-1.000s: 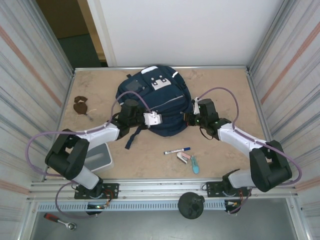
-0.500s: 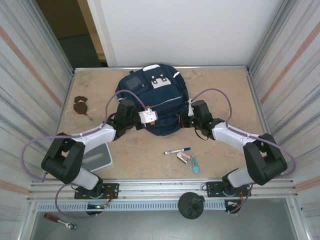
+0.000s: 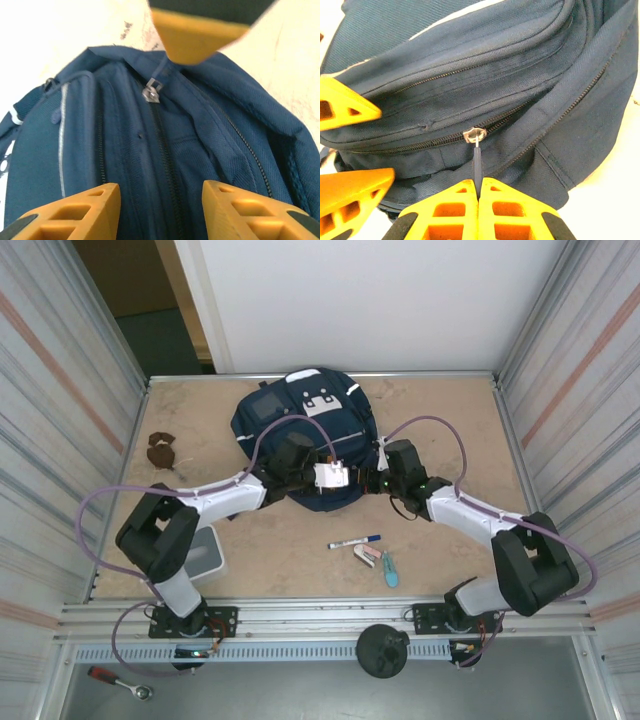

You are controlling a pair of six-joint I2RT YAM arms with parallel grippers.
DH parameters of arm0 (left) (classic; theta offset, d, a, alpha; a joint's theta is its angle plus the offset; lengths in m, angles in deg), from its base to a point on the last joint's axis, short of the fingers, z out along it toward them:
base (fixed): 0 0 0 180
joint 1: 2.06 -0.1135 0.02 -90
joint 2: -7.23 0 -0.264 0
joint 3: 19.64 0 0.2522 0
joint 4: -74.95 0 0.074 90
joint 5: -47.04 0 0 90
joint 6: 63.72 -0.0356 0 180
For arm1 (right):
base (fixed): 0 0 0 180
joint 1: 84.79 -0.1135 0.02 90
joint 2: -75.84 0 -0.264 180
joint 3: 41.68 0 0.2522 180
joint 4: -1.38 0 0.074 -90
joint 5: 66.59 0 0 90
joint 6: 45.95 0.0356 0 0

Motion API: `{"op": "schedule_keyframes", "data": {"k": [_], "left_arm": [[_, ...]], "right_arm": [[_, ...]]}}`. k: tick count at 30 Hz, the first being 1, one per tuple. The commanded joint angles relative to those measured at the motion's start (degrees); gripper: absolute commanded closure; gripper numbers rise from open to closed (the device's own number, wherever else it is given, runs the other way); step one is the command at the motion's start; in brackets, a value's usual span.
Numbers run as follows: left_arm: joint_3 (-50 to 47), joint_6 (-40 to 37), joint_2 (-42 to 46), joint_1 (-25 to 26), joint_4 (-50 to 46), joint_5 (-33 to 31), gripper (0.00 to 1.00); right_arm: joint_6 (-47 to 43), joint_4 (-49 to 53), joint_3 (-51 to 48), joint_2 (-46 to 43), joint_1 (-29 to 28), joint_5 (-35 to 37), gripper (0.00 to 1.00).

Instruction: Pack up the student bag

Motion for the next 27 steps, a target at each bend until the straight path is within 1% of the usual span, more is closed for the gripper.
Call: {"op": "schedule_keyframes", "data": {"k": [1,3,6,8,10,12,15,16,19,21,27], "left_arm": [[2.42,-1.03,-1.1,0.01,-3.01,0.78,0.56],[3.18,-0.83,-1.82,0.06,-4.03,1.13,0.58],[4.09,-0.78,-2.92,0.03,-4.62,-0.63,0.67],[4.36,-0.76,-2.96,0.01,-4.59,-1.93,0.8],[4.01,-0.44,-2.26,-0.16,-4.29,-2.0,0.89],[3.04,0.08,-1.09,-0.55,-2.99,-0.79,0.93],[1.25,1.45,0.86,-1.18,-0.51,3.36,1.0],[0.59,2.05,1.31,-1.39,0.42,4.81,1.0],[-0.01,2.67,1.78,-1.65,1.36,7.07,1.0],[-0.01,2.84,1.77,-1.67,1.15,7.54,1.0],[-0.57,2.93,2.13,-1.59,1.12,7.71,1.0]], "right_arm": [[1.34,0.61,-0.15,-2.7,-0.69,1.58,1.0],[1.4,0.67,-0.18,-3.13,-0.78,1.65,1.0],[1.12,0.78,-0.36,-3.48,-0.78,1.65,1.0],[0.68,1.06,-0.5,-3.41,-0.78,2.35,1.0],[0.0,0.61,-0.75,-2.71,-0.46,2.53,1.0],[-0.41,-0.64,-1.01,-1.35,0.32,0.96,1.0],[-0.83,-4.35,-1.43,0.98,1.23,-2.87,1.0],[-0.84,-5.39,-1.32,1.84,1.33,-3.88,1.0],[-1.03,-8.3,-1.43,3.38,1.33,-4.91,0.95],[-1.11,-9.7,-1.51,4.21,1.33,-5.36,0.92],[-1.02,-12.21,-1.0,7.16,1.37,-6.0,0.91]]}}
